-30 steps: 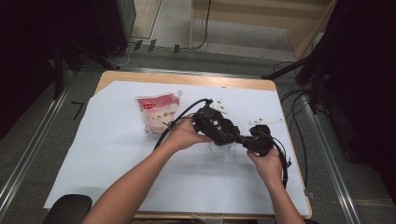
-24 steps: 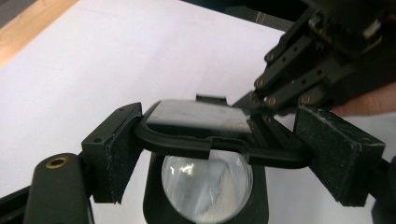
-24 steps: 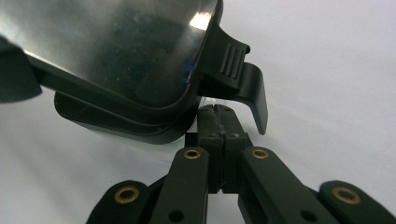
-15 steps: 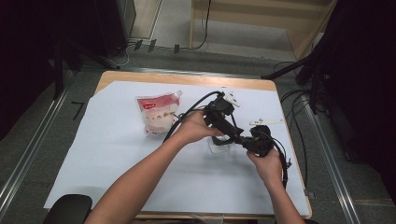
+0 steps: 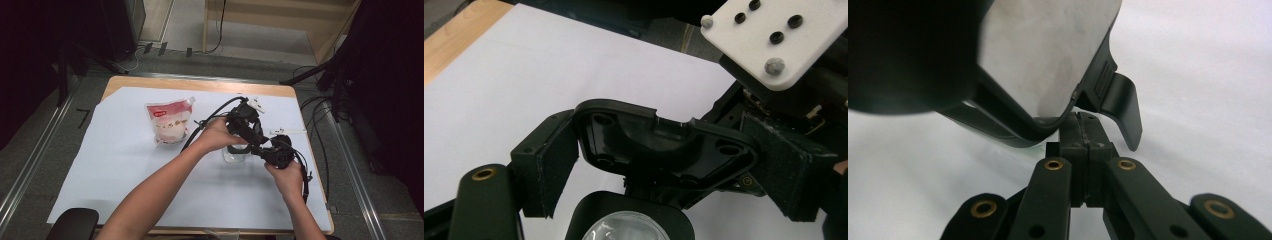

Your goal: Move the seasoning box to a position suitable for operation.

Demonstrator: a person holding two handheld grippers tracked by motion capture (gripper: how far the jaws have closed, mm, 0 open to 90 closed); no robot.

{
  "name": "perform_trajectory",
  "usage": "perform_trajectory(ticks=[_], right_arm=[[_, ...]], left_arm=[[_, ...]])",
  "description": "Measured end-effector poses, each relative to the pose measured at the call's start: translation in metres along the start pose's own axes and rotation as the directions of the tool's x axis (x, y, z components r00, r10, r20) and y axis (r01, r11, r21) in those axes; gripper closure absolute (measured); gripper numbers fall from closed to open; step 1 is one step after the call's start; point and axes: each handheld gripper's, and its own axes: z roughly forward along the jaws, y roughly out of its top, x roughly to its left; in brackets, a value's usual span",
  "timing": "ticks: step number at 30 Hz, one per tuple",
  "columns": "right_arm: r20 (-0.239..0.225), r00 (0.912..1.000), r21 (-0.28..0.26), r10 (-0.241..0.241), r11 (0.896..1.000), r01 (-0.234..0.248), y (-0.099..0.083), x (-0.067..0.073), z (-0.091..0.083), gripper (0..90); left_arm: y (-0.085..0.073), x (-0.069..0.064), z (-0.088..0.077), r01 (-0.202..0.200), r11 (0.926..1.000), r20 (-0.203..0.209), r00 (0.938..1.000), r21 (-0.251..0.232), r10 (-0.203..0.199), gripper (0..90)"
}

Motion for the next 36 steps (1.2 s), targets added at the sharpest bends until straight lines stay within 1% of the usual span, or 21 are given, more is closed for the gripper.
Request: perform_trajectory(ticks=[2, 5, 8, 11, 14, 15, 16, 17, 18, 19, 20, 21, 22, 23, 24, 25, 28, 29, 30, 31, 36], right_arm=[[0.001, 1.0, 0.005, -0.002, 1.0, 0.002, 0.0, 0.0, 0.0, 90.0], [0.001, 0.9999, 0.01, -0.011, 1.0, 0.011, 0.0, 0.002, 0.003, 90.0], [0.003, 0.9999, 0.011, -0.015, 1.0, 0.015, 0.0, 0.001, 0.003, 90.0], [0.005, 0.9999, 0.013, -0.013, 1.0, 0.013, 0.0, 0.001, 0.003, 90.0], [0.005, 0.9999, 0.016, -0.012, 1.0, 0.012, 0.0, 0.002, 0.003, 90.0], [0.007, 0.9998, 0.017, -0.016, 1.0, 0.016, -0.001, 0.002, 0.003, 90.0], [0.007, 0.9998, 0.017, -0.016, 1.0, 0.016, -0.001, 0.002, 0.003, 90.0], [0.011, 0.9998, 0.014, -0.017, 1.0, 0.017, -0.001, 0.002, 0.003, 90.0], [0.011, 0.9998, 0.014, -0.017, 1.0, 0.017, -0.001, 0.002, 0.003, 90.0], [0.014, 0.9997, 0.014, -0.019, 1.0, 0.018, -0.001, 0.003, 0.003, 90.0], [0.014, 0.9998, 0.016, -0.016, 1.0, 0.016, -0.001, 0.003, 0.003, 90.0], [0.015, 0.9997, 0.015, -0.018, 1.0, 0.018, -0.001, 0.003, 0.003, 90.0], [0.017, 0.9996, 0.017, -0.022, 1.0, 0.022, -0.001, 0.003, 0.003, 90.0], [0.021, 0.9995, 0.016, -0.026, 1.0, 0.025, -0.001, 0.004, 0.003, 90.0], [0.021, 0.9995, 0.016, -0.026, 1.0, 0.025, -0.001, 0.004, 0.003, 90.0], [0.022, 0.9994, 0.015, -0.027, 1.0, 0.027, -0.002, 0.004, 0.004, 90.0], [0.027, 0.9992, 0.015, -0.028, 1.0, 0.028, -0.002, 0.004, 0.004, 90.0], [0.032, 0.999, 0.016, -0.03, 0.999, 0.029, -0.002, 0.006, 0.004, 90.0], [0.033, 0.9989, 0.017, -0.034, 0.999, 0.034, -0.003, 0.006, 0.004, 90.0], [0.035, 0.9988, 0.022, -0.035, 0.999, 0.034, -0.003, 0.006, 0.004, 90.0], [0.042, 0.9983, 0.021, -0.041, 0.999, 0.04, -0.003, 0.007, 0.005, 90.0]], left_arm=[[0.0, 0.0, -0.001, 0.001, 1.0, -0.001, 1.0, 0.001, -0.001, 18.1], [-0.001, 0.002, -0.008, 0.013, 0.9999, 0.019, 0.9997, 0.002, -0.013, 17.5], [-0.001, 0.001, -0.011, 0.009, 1.0, 0.017, 0.9998, 0.003, -0.009, 15.6], [-0.002, 0.0, -0.018, -0.008, 1.0, 0.012, 0.9999, 0.002, 0.008, 15.3], [-0.004, 0.0, -0.023, -0.008, 1.0, 0.011, 0.9999, 0.004, 0.007, 15.4], [-0.007, 0.002, -0.027, -0.001, 1.0, 0.011, 0.9999, 0.004, 0.001, 15.9], [-0.007, 0.002, -0.027, -0.001, 1.0, 0.011, 0.9999, 0.004, 0.001, 16.7], [-0.011, 0.004, -0.032, 0.01, 0.9999, 0.018, 0.9998, -0.001, -0.01, 17.3], [-0.011, 0.004, -0.032, 0.01, 0.9999, 0.018, 0.9998, -0.001, -0.01, 18.3], [-0.016, 0.007, -0.034, 0.019, 0.9998, 0.03, 0.9994, -0.003, -0.019, 21.7], [-0.019, 0.009, -0.035, 0.018, 0.9998, 0.041, 0.999, -0.001, -0.018, 28.6], [-0.021, 0.01, -0.035, 0.011, 0.9999, 0.046, 0.9989, -0.012, -0.01, 35.1], [-0.023, 0.011, -0.034, 0.015, 0.9999, 0.058, 0.9982, -0.008, -0.014, 44.1], [-0.025, 0.013, -0.032, 0.033, 0.9994, 0.08, 0.9963, -0.007, -0.032, 52.3], [-0.025, 0.013, -0.032, 0.033, 0.9994, 0.08, 0.9963, -0.007, -0.032, 57.3], [-0.026, 0.016, -0.029, 0.056, 0.9983, 0.094, 0.9941, -0.013, -0.055, 64.0], [-0.024, 0.015, -0.026, 0.054, 0.9983, 0.09, 0.9946, -0.023, -0.052, 74.6], [-0.021, 0.013, -0.023, 0.059, 0.9977, 0.1, 0.9935, -0.035, -0.055, 78.0], [-0.02, 0.013, -0.021, 0.061, 0.9976, 0.108, 0.9925, -0.032, -0.058, 81.8], [-0.019, 0.012, -0.019, 0.053, 0.9981, 0.107, 0.993, -0.032, -0.05, 83.9], [-0.016, 0.011, -0.013, 0.072, 0.9972, 0.109, 0.9917, -0.023, -0.069, 85.7]])
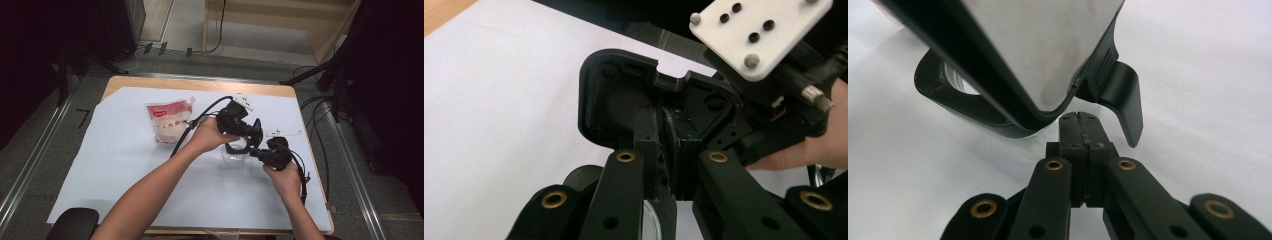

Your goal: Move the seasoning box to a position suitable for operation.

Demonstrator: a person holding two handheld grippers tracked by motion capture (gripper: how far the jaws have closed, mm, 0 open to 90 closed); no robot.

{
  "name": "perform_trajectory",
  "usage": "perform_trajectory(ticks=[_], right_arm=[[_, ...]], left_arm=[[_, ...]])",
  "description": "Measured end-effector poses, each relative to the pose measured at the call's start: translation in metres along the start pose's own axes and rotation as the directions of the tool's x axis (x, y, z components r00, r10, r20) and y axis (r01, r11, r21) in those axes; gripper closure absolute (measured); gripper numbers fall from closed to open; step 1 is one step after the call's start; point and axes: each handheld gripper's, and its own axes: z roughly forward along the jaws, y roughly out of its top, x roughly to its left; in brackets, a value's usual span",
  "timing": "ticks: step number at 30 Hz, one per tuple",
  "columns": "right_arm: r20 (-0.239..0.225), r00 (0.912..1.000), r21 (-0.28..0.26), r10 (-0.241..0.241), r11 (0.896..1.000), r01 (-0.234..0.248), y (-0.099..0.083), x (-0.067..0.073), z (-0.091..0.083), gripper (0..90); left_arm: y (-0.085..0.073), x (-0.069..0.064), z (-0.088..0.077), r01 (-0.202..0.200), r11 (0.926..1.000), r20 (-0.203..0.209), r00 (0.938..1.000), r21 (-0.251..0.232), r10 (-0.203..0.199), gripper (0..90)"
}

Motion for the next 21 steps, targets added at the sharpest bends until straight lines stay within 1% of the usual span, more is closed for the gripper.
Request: perform_trajectory(ticks=[1, 2, 3, 4, 5, 6, 7, 8, 9, 10, 11, 12, 13, 14, 15, 16, 17, 18, 19, 20, 21], right_arm=[[0.0, 1.0, -0.001, -0.001, 1.0, 0.001, 0.0, 0.001, 0.0, 90.0], [0.0, 1.0, -0.001, -0.001, 1.0, 0.001, 0.0, 0.001, 0.0, 90.0], [-0.001, 1.0, -0.001, -0.001, 1.0, 0.001, 0.0, 0.001, 0.0, 90.0], [-0.001, 1.0, -0.001, -0.001, 1.0, 0.001, 0.0, 0.001, 0.0, 90.0], [-0.009, 0.9999, -0.002, -0.009, 1.0, 0.009, 0.0, 0.0, -0.002, 90.0], [0.001, 0.9999, -0.011, -0.011, 1.0, 0.011, 0.0, 0.0, -0.004, 90.0], [0.011, 0.9999, -0.015, -0.009, 1.0, 0.009, 0.0, 0.0, -0.008, 90.0], [0.011, 0.9999, -0.015, -0.009, 1.0, 0.009, 0.0, 0.0, -0.008, 90.0], [0.008, 1.0, -0.033, -0.002, 0.999, 0.002, 0.0, 0.0, -0.017, 90.0], [0.008, 1.0, -0.033, -0.002, 0.999, 0.002, 0.0, 0.0, -0.017, 90.0], [-0.011, 0.9999, -0.042, 0.004, 0.999, -0.004, -0.001, 0.002, -0.024, 90.0], [-0.018, 0.9998, -0.041, 0.0, 0.999, -0.001, -0.002, 0.003, -0.028, 90.0], [-0.028, 0.9996, -0.044, -0.01, 0.999, 0.009, -0.003, 0.006, -0.031, 90.0], [-0.028, 0.9996, -0.044, -0.01, 0.999, 0.009, -0.003, 0.006, -0.031, 90.0], [-0.033, 0.9993, -0.05, -0.019, 0.999, 0.017, -0.003, 0.01, -0.033, 90.0], [-0.053, 0.9975, -0.063, -0.047, 0.997, 0.044, -0.004, 0.02, -0.036, 88.0], [-0.062, 0.996, -0.072, -0.064, 0.996, 0.059, -0.004, 0.026, -0.036, 87.8], [-0.062, 0.996, -0.072, -0.064, 0.996, 0.059, -0.004, 0.026, -0.036, 87.8], [-0.076, 0.9922, -0.072, -0.099, 0.993, 0.093, -0.004, 0.038, -0.036, 87.4], [-0.076, 0.9922, -0.072, -0.099, 0.993, 0.093, -0.004, 0.038, -0.036, 87.4], [-0.086, 0.9896, -0.071, -0.116, 0.991, 0.11, -0.004, 0.046, -0.035, 86.5]], left_arm=[[0.0, 0.0, 0.002, -0.001, 1.0, -0.004, 1.0, 0.01, 0.001, 85.6], [0.0, 0.0, 0.002, -0.001, 1.0, -0.004, 1.0, 0.01, 0.001, 85.6], [-0.001, 0.001, 0.003, 0.014, 0.9999, 0.004, 0.9999, 0.009, -0.014, 85.0], [-0.001, 0.001, 0.003, 0.014, 0.9999, 0.004, 0.9999, 0.009, -0.014, 83.8], [-0.001, 0.003, 0.002, 0.059, 0.9982, 0.036, 0.9976, 0.013, -0.059, 80.3], [-0.001, 0.003, 0.002, 0.059, 0.9982, 0.036, 0.9976, 0.013, -0.059, 77.7], [0.0, 0.002, -0.006, 0.048, 0.9986, 0.037, 0.9981, 0.02, -0.049, 76.7], [0.0, 0.002, -0.006, 0.048, 0.9986, 0.037, 0.9981, 0.02, -0.049, 75.9], [0.001, -0.001, -0.016, 0.028, 0.9995, 0.026, 0.9993, 0.015, -0.028, 74.8], [0.001, -0.001, -0.016, 0.028, 0.9995, 0.026, 0.9993, 0.015, -0.028, 73.2], [0.001, -0.002, -0.023, 0.023, 0.9996, 0.018, 0.9996, 0.018, -0.023, 71.8], [0.0, -0.002, -0.026, 0.021, 0.9996, 0.015, 0.9997, 0.017, -0.021, 70.8], [0.0, -0.002, -0.026, 0.021, 0.9996, 0.015, 0.9997, 0.017, -0.021, 68.2], [-0.002, -0.002, -0.03, 0.029, 0.9994, 0.008, 0.9995, 0.02, -0.029, 68.2], [-0.004, -0.002, -0.032, 0.044, 0.9989, 0.006, 0.999, 0.014, -0.044, 65.7], [-0.009, 0.0, -0.038, 0.046, 0.9989, 0.021, 0.9987, 0.013, -0.046, 65.8], [-0.011, -0.001, -0.041, 0.049, 0.9987, 0.014, 0.9987, 0.009, -0.049, 65.8], [-0.011, -0.001, -0.041, 0.049, 0.9987, 0.014, 0.9987, 0.009, -0.049, 65.8], [-0.017, -0.001, -0.046, 0.057, 0.9983, 0.017, 0.9982, 0.014, -0.058, 65.6], [-0.017, -0.001, -0.046, 0.057, 0.9983, 0.017, 0.9982, 0.014, -0.058, 65.4], [-0.023, -0.002, -0.051, 0.059, 0.9981, 0.011, 0.9982, 0.016, -0.059, 63.8]])
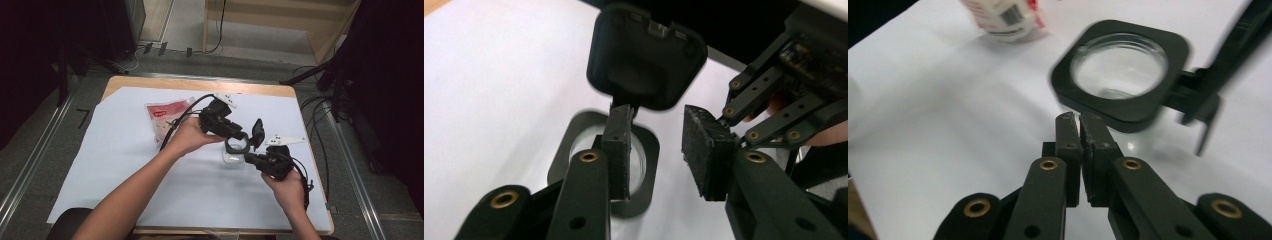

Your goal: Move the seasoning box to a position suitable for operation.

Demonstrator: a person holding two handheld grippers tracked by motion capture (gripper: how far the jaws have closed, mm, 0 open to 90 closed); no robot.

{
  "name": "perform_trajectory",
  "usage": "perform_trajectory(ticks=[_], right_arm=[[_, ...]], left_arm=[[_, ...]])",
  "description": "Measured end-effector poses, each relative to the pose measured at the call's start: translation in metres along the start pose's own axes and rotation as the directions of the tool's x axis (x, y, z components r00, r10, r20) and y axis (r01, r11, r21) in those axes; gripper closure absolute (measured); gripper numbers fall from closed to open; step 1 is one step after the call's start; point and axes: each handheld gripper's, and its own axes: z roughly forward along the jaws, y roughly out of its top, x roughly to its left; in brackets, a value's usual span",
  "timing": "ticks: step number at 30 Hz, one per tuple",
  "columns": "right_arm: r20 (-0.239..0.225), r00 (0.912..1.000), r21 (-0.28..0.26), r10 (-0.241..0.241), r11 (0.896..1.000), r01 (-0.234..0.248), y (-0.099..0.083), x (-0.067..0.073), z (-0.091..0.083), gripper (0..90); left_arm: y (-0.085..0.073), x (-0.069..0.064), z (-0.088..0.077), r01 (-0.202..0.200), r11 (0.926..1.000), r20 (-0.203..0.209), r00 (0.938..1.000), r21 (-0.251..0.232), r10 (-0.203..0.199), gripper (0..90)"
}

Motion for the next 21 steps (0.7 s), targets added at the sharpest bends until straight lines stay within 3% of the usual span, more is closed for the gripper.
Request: perform_trajectory(ticks=[3, 5, 11, 14, 21], right_arm=[[-0.013, 0.9997, 0.001, -0.021, 1.0, 0.021, 0.001, 0.007, 0.004, 84.3], [-0.031, 0.999, 0.015, -0.034, 0.999, 0.034, 0.001, 0.012, 0.01, 81.7], [-0.066, 0.9967, 0.023, -0.047, 0.999, 0.049, 0.001, 0.02, 0.019, 74.1], [-0.089, 0.9948, 0.031, -0.049, 0.998, 0.052, -0.001, 0.026, 0.029, 67.8], [-0.119, 0.9893, 0.029, -0.084, 0.996, 0.088, -0.004, 0.033, 0.042, 63.0]], left_arm=[[-0.006, 0.001, -0.005, 0.02, 0.9998, 0.002, 0.9998, 0.004, -0.02, 57.3], [-0.015, 0.004, -0.012, 0.034, 0.9994, -0.021, 0.9992, 0.008, -0.033, 47.5], [-0.03, 0.007, -0.027, 0.062, 0.998, -0.006, 0.9981, 0.013, -0.062, 44.0], [-0.044, 0.009, -0.037, 0.069, 0.9976, -0.029, 0.9972, -0.004, -0.069, 43.1], [-0.062, 0.012, -0.052, 0.082, 0.9964, -0.056, 0.995, -0.018, -0.083, 43.0]])
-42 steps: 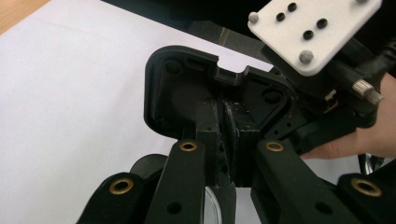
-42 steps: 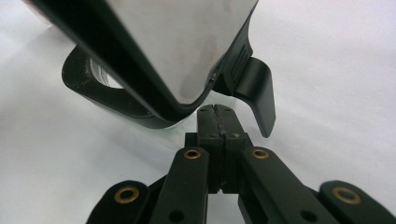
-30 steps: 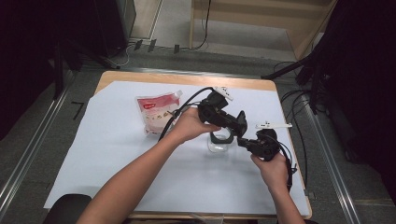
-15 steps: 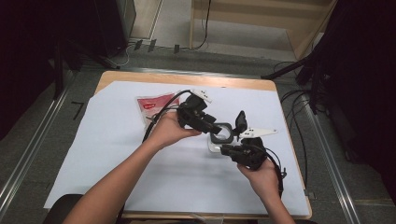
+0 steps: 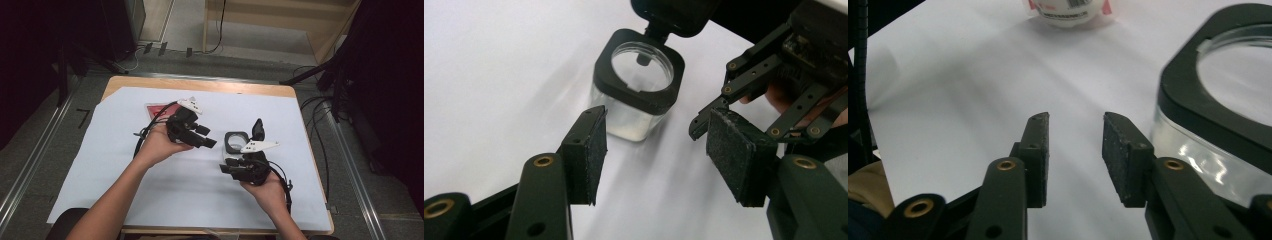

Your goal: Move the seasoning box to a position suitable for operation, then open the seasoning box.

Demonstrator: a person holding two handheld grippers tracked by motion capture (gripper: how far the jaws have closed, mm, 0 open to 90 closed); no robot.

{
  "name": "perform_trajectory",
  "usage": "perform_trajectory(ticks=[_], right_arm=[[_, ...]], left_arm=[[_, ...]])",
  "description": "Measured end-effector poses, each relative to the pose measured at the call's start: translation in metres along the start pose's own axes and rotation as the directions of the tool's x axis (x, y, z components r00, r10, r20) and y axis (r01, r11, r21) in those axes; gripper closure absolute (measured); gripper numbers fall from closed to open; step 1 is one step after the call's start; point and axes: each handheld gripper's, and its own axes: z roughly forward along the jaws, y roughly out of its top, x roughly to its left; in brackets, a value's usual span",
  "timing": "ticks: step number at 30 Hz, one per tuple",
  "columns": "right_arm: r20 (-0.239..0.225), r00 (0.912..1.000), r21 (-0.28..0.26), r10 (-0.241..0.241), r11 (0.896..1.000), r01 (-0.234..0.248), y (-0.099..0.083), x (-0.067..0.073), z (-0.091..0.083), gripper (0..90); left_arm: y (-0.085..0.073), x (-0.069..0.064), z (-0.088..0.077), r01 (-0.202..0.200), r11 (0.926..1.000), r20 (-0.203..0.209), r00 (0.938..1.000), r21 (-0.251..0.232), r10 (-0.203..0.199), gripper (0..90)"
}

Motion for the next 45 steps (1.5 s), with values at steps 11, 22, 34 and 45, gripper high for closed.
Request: perform_trajectory(ticks=[11, 22, 34, 45], right_arm=[[0.005, 0.9993, 0.03, -0.038, 0.999, 0.038, 0.001, 0.007, 0.024, 52.9], [-0.016, 0.9982, 0.056, -0.058, 0.997, 0.059, 0.002, 0.011, 0.032, 52.2], [-0.024, 0.9955, 0.067, -0.092, 0.993, 0.093, 0.004, 0.016, 0.038, 52.3], [-0.033, 0.9939, 0.082, -0.105, 0.991, 0.108, 0.007, 0.016, 0.044, 52.4]], left_arm=[[-0.022, 0.007, -0.024, 0.04, 0.9992, -0.034, 0.9986, -0.003, -0.04, 43.4], [-0.034, 0.012, -0.04, 0.061, 0.9981, -0.064, 0.9961, 0.005, -0.06, 43.5], [-0.048, 0.019, -0.067, 0.094, 0.9952, -0.112, 0.9891, -0.028, -0.096, 44.1], [-0.067, 0.03, -0.099, 0.15, 0.9874, -0.17, 0.9729, -0.052, -0.156, 44.2]])
